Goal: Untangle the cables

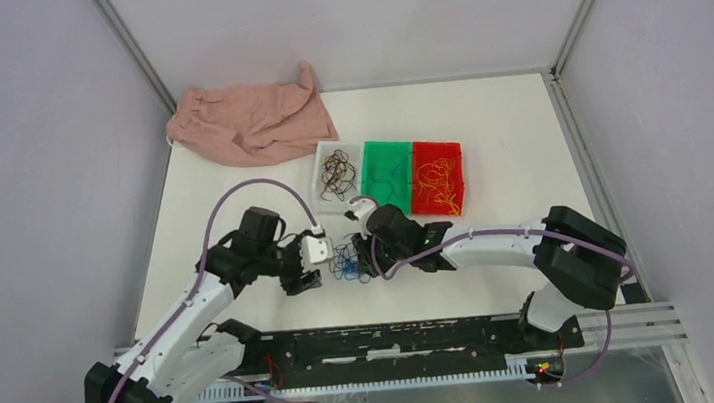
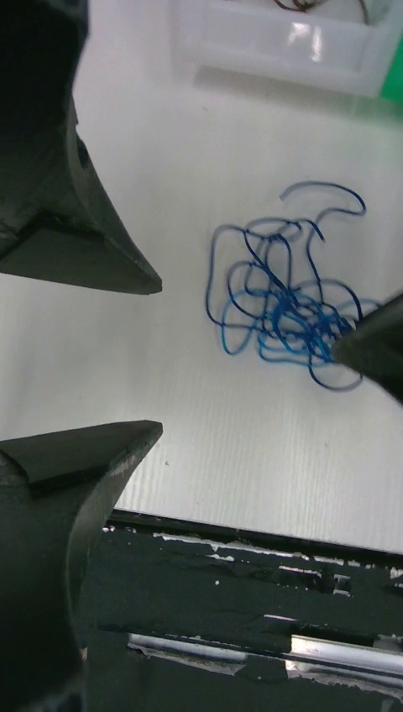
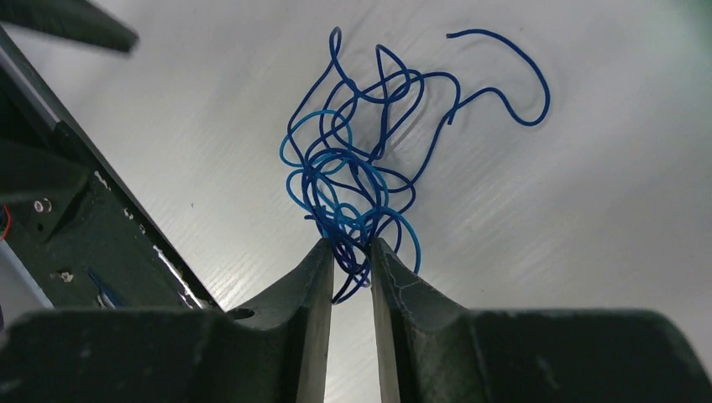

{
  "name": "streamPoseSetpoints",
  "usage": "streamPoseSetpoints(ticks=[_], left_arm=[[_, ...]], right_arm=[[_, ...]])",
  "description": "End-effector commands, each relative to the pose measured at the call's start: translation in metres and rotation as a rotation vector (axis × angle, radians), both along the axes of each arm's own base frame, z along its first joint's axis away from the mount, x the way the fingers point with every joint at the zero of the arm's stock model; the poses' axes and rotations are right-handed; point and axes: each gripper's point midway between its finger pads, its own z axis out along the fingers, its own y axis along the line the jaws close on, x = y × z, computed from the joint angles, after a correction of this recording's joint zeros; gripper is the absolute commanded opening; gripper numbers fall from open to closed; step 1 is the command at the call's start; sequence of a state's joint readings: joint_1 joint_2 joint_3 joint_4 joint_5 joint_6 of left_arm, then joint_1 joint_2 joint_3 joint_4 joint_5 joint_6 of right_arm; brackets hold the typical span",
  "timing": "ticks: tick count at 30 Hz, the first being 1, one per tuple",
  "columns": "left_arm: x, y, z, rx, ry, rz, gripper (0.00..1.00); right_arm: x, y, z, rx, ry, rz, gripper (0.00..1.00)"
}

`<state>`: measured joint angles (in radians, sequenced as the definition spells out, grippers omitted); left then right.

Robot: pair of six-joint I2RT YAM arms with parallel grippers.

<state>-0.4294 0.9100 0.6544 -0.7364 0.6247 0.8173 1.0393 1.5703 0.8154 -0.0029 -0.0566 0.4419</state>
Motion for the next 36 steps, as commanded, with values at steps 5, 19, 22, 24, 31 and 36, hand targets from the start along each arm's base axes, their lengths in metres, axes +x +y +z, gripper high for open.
streamPoseSetpoints(ticks=[5,19,22,24,31,36], left_arm=[[0.004,-0.032,-0.010,-0.032,-0.412,-0.204,0.57],[0.018,-0.054,0.009,-0.172,-0.581,-0.173,0.59],[0.024,-0.055,0.015,-0.182,-0.613,-0.156,0.59],[0.025,-0.056,0.019,-0.193,-0.615,-0.143,0.57],[0.013,-0.058,0.014,-0.211,-0.581,-0.184,0.49],[0.012,-0.060,0.015,-0.227,-0.561,-0.178,0.45]], right_arm=[[0.020,0.014,0.033,0.213,0.022,-0.089,0.17],[0.010,0.014,0.100,0.611,0.150,0.010,0.12],[0.006,0.016,0.106,0.630,0.160,0.041,0.12],[0.006,0.016,0.107,0.636,0.162,0.043,0.12],[0.005,0.017,0.137,0.745,0.179,0.058,0.11],[0.002,0.015,0.158,0.802,0.180,0.071,0.10]])
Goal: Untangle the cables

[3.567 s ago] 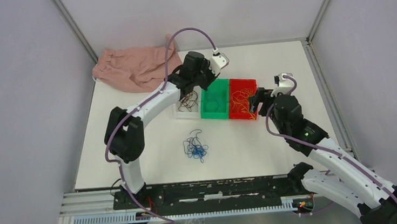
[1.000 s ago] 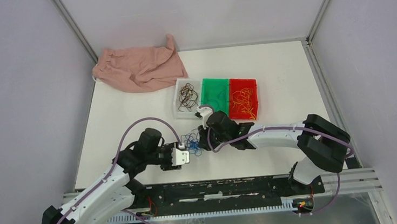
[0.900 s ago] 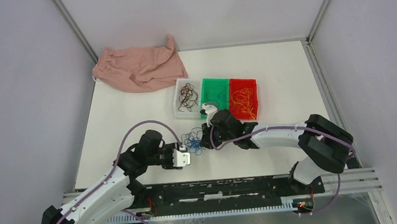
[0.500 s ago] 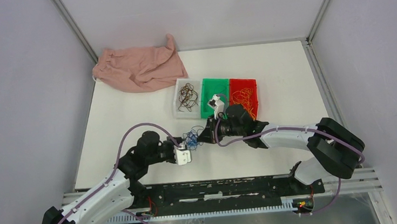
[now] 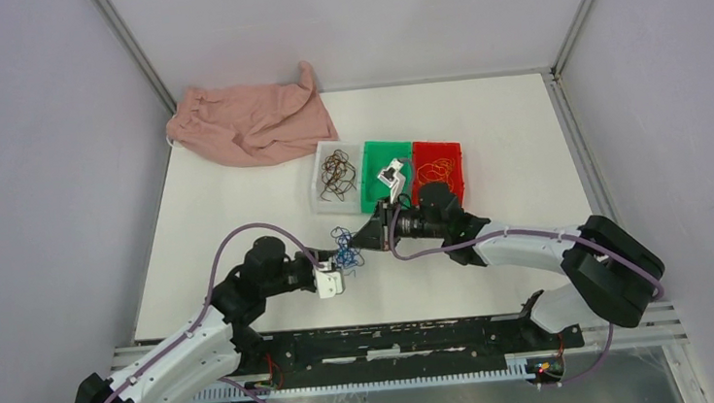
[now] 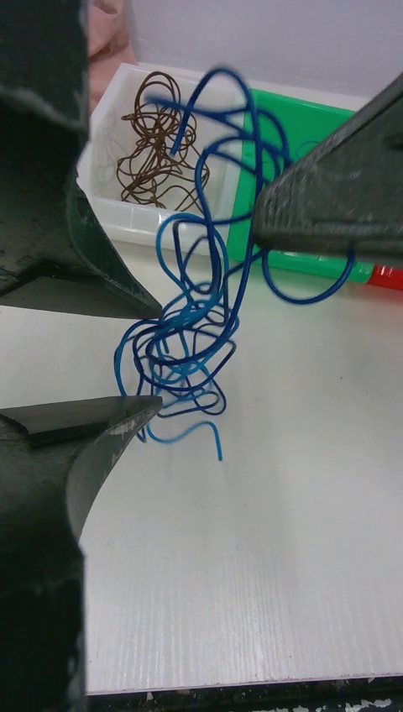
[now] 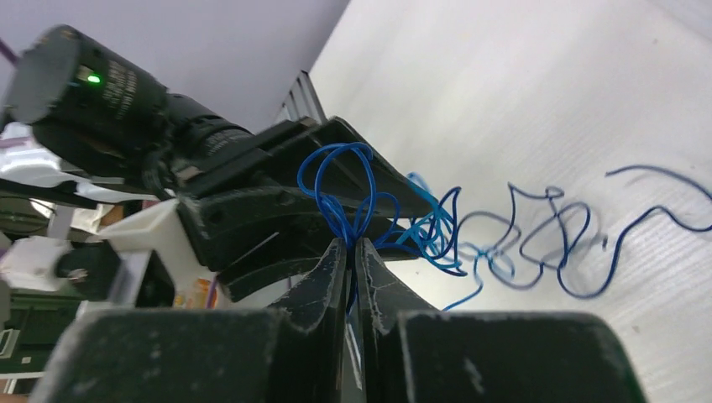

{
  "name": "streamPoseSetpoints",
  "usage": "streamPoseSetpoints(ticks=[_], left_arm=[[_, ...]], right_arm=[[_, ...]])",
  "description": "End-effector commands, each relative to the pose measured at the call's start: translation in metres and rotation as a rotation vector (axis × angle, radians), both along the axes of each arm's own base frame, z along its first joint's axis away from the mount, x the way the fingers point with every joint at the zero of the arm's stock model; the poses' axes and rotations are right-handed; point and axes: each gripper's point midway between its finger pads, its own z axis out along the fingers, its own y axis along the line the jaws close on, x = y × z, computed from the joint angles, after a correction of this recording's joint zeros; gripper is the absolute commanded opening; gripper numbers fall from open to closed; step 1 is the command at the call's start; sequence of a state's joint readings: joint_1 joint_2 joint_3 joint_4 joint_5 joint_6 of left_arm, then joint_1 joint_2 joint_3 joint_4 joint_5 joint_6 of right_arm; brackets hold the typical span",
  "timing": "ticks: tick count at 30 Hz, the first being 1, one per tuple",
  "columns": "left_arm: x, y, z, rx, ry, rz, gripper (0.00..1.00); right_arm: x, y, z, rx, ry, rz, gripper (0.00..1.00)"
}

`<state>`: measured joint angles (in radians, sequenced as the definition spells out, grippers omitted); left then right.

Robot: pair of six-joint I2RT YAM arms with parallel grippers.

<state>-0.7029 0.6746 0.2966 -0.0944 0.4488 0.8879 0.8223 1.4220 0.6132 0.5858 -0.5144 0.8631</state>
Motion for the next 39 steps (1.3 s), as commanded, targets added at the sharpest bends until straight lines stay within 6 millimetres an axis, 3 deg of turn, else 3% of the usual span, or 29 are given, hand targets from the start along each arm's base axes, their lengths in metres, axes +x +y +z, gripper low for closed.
streamPoseSetpoints(ticks=[1,11,13,16,20,24,30,35,39], left_arm=[[0.000,-0.011,0.015,-0.074,-0.003,-0.017,0.44],[0.009,-0.006,0.032,-0.105,-0.025,0.053,0.06],[0.008,0.000,0.032,-0.080,-0.028,0.068,0.03],[0.020,0.015,0.041,-0.042,-0.086,0.154,0.03],[0.026,0.030,0.061,-0.029,-0.151,0.219,0.03],[0.025,0.036,0.088,-0.045,-0.193,0.234,0.03],[0.029,0.040,0.136,-0.066,-0.271,0.247,0.03],[0.030,0.036,0.190,-0.140,-0.358,0.237,0.03],[0.040,0.040,0.247,-0.277,-0.397,0.329,0.03]], right_arm=[[-0.006,0.001,0.050,0.149,-0.061,0.036,0.10],[0.002,-0.015,0.044,0.121,-0.050,-0.012,0.10],[0.007,-0.025,0.039,0.081,-0.061,-0.033,0.10],[0.013,-0.046,0.022,-0.052,-0.111,-0.079,0.10],[0.021,-0.080,-0.022,-0.324,-0.174,-0.131,0.10],[0.027,-0.106,-0.048,-0.480,-0.185,-0.198,0.10],[0.038,-0.126,-0.064,-0.600,-0.190,-0.277,0.05],[0.041,-0.130,-0.072,-0.654,-0.204,-0.309,0.02],[0.038,-0.128,-0.081,-0.710,-0.226,-0.303,0.04]])
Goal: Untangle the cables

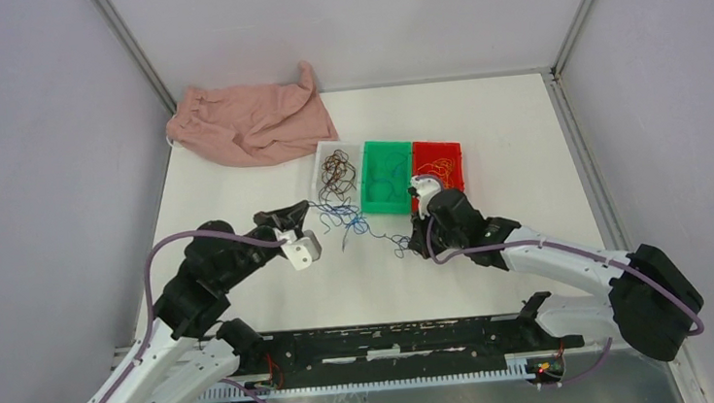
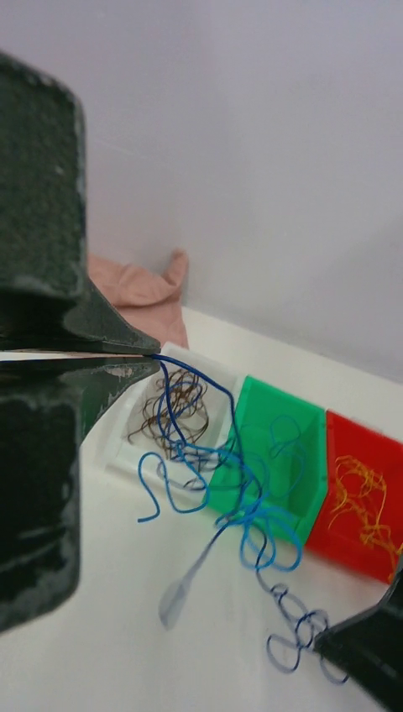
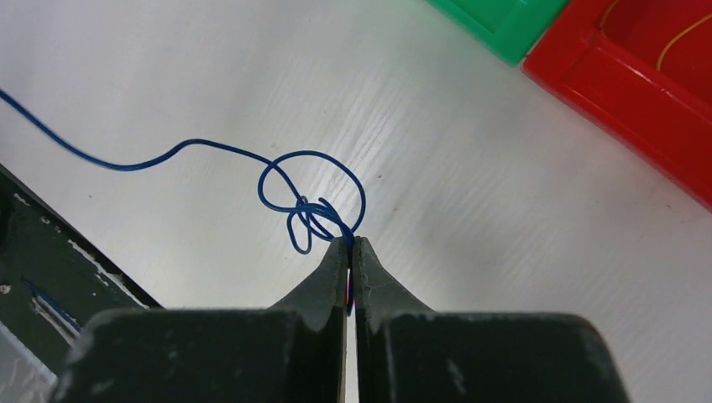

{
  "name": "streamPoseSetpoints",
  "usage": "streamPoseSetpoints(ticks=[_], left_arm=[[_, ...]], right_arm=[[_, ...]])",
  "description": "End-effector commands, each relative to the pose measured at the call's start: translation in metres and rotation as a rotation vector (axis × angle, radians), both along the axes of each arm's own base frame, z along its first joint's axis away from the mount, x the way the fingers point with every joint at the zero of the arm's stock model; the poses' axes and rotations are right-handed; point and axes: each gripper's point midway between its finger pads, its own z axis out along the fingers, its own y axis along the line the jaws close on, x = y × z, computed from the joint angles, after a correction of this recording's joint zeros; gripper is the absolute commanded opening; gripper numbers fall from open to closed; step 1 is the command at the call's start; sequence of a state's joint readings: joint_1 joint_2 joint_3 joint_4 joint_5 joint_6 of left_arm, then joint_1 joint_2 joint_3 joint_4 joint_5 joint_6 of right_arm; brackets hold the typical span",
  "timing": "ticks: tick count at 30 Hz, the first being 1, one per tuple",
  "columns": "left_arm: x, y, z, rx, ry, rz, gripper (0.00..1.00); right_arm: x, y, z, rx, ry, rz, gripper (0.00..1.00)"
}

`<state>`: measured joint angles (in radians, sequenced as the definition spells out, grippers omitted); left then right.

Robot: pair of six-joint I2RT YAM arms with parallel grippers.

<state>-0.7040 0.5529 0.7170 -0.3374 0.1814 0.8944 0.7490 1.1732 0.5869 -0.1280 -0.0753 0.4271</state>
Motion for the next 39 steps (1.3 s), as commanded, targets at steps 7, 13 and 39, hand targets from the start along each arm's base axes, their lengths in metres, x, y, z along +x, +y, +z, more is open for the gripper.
streamPoseSetpoints(ticks=[7,13,39], left_arm=[[0.007,0.016,0.153,-0.355,-0.175,0.119,0.03],[0.008,0.042,0.226,-0.414,-0.417,0.213,0.03],[-0.045,0.006,0.082,0.006,-0.101,-0.160,0.03]], right_arm=[[-0.003,0.011,-0.028,-0.163,-0.032,0.015,0.04],[-0.009,0.014,-0.046,-0.203,-0.024,0.018,0.05],[0.043,0.036,0.169,0.036,-0.419,-0.011,0.11]])
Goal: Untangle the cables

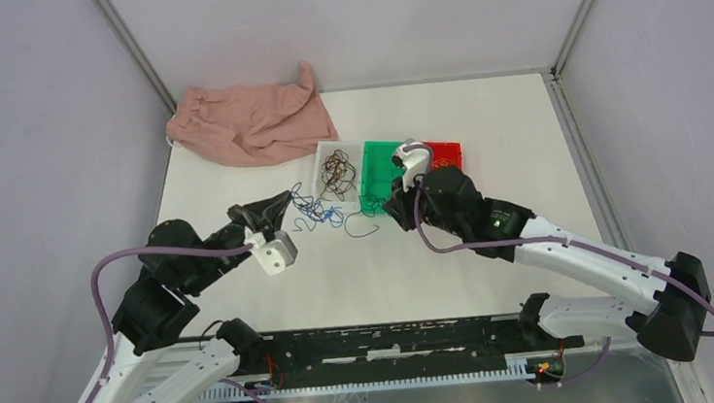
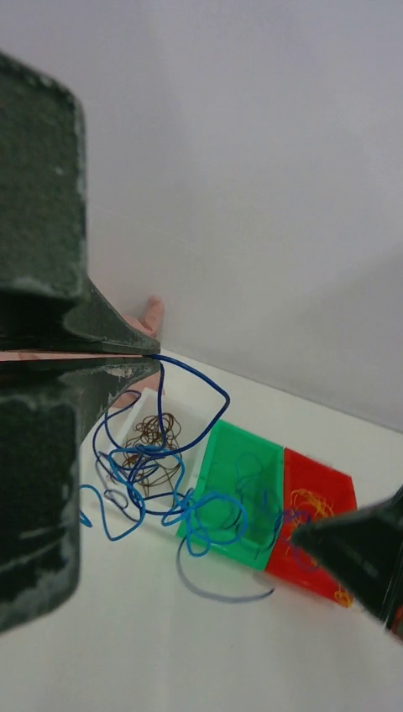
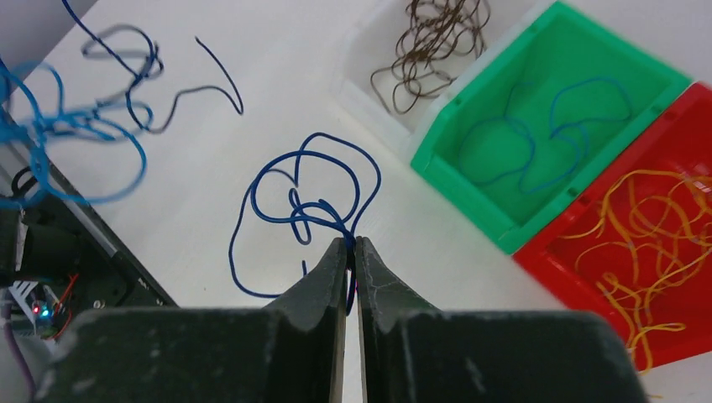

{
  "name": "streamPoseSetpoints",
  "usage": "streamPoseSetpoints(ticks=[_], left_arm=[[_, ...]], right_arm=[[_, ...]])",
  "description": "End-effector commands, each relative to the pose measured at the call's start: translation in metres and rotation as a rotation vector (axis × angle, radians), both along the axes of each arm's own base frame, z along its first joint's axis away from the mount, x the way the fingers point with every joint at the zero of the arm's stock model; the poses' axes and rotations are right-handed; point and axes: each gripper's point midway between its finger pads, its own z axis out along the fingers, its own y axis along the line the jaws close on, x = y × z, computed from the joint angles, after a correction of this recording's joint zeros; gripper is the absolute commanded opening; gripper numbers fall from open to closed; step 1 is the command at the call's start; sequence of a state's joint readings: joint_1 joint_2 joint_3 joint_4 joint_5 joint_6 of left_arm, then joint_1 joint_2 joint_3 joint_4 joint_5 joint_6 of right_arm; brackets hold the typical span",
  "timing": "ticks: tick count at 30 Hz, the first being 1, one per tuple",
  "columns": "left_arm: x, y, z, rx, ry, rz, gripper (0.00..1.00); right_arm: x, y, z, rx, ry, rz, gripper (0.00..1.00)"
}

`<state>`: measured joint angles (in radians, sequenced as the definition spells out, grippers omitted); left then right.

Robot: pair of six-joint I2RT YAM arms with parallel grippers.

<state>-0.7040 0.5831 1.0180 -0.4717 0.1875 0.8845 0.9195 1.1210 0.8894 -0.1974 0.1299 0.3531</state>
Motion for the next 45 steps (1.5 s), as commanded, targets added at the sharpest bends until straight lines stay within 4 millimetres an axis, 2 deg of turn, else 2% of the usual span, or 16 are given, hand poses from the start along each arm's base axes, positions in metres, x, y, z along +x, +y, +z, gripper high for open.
streamPoseSetpoints(ticks=[1,4,9,17,21,23,25,27,29,33,36,40,45], left_arm=[[-0.029,-0.009,-0.022,0.126,-0.007,-0.169,0.03],[-0.036,-0.011,-0.027,0.133,0.004,-0.203,0.03],[-0.043,-0.013,-0.030,0.135,0.002,-0.241,0.03],[-0.047,-0.016,-0.030,0.137,-0.006,-0.274,0.03],[-0.049,-0.018,-0.027,0.134,-0.009,-0.288,0.03],[-0.050,-0.019,-0.025,0.131,-0.010,-0.294,0.03],[-0.050,-0.020,-0.024,0.126,-0.003,-0.299,0.03],[-0.051,-0.021,-0.024,0.121,0.005,-0.304,0.03],[-0.052,-0.021,-0.025,0.119,0.013,-0.307,0.03],[-0.049,-0.024,-0.027,0.075,0.040,-0.295,0.03],[-0.046,-0.026,-0.028,0.033,0.046,-0.282,0.03],[-0.036,-0.029,-0.029,-0.037,0.135,-0.237,0.03],[-0.036,-0.035,-0.047,-0.079,0.305,-0.219,0.03]], right_arm=[[0.033,-0.016,0.037,-0.057,-0.102,-0.073,0.11],[0.057,-0.025,0.043,-0.097,-0.114,-0.121,0.11],[0.097,-0.043,0.033,-0.213,-0.124,-0.217,0.10],[0.144,-0.052,-0.007,-0.374,-0.106,-0.318,0.12],[0.164,-0.045,-0.021,-0.423,-0.103,-0.337,0.15],[0.174,-0.040,-0.036,-0.457,-0.088,-0.341,0.17],[0.182,-0.036,-0.046,-0.476,-0.078,-0.350,0.21],[0.189,-0.032,-0.049,-0.473,-0.074,-0.361,0.33],[0.191,-0.026,-0.042,-0.434,-0.075,-0.354,0.48],[0.181,-0.013,-0.006,-0.287,-0.113,-0.299,0.56],[0.160,-0.001,0.026,-0.142,-0.148,-0.201,0.59],[0.106,0.015,0.064,0.082,-0.184,0.001,0.63],[0.033,0.022,0.095,0.354,-0.195,0.231,0.65]])
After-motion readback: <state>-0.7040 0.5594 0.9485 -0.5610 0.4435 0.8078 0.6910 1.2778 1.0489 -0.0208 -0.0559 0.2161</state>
